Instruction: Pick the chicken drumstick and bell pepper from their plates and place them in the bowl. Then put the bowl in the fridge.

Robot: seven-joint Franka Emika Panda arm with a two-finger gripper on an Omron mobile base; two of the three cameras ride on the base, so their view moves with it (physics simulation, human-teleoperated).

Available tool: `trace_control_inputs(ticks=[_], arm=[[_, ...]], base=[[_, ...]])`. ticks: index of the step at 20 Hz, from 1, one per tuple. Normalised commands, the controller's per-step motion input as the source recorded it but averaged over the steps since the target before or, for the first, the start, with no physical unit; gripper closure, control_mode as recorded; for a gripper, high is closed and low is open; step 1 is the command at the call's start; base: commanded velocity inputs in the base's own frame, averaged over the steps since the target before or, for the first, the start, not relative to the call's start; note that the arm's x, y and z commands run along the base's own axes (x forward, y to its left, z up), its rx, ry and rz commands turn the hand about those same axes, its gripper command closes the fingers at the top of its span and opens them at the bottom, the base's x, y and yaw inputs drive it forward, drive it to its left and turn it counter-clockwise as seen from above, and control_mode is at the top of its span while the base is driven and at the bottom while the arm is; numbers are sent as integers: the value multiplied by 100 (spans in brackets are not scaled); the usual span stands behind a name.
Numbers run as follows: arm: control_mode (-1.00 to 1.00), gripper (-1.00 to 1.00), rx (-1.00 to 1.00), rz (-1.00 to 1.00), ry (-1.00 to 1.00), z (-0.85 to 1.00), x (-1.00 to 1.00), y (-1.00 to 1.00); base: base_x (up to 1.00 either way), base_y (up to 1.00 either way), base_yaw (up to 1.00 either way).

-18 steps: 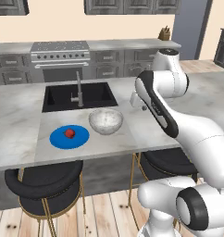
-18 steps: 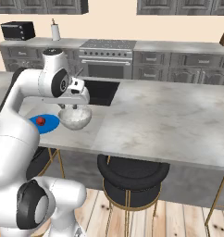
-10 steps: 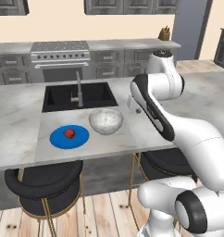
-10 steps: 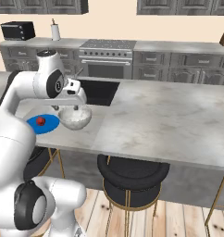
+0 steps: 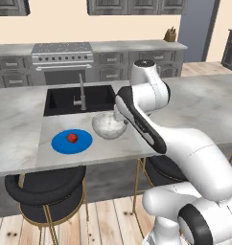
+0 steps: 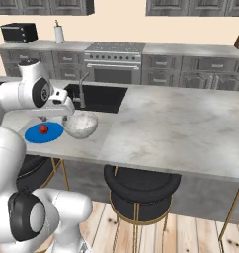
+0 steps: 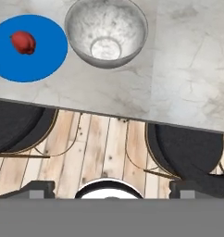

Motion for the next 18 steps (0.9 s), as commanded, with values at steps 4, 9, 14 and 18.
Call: trace_control_inputs(ticks=[4, 9, 14, 18], arm=[[-100, -100, 0, -5, 11, -13, 1, 70], [-100, -100, 0, -2, 8, -12, 3, 68], [-100, -100, 0, -8, 19, -17, 7, 55], [-100, -100, 3, -28, 7, -23, 16, 46]], base=[[0, 0, 0], [0, 0, 0], [0, 0, 0], [0, 0, 0]])
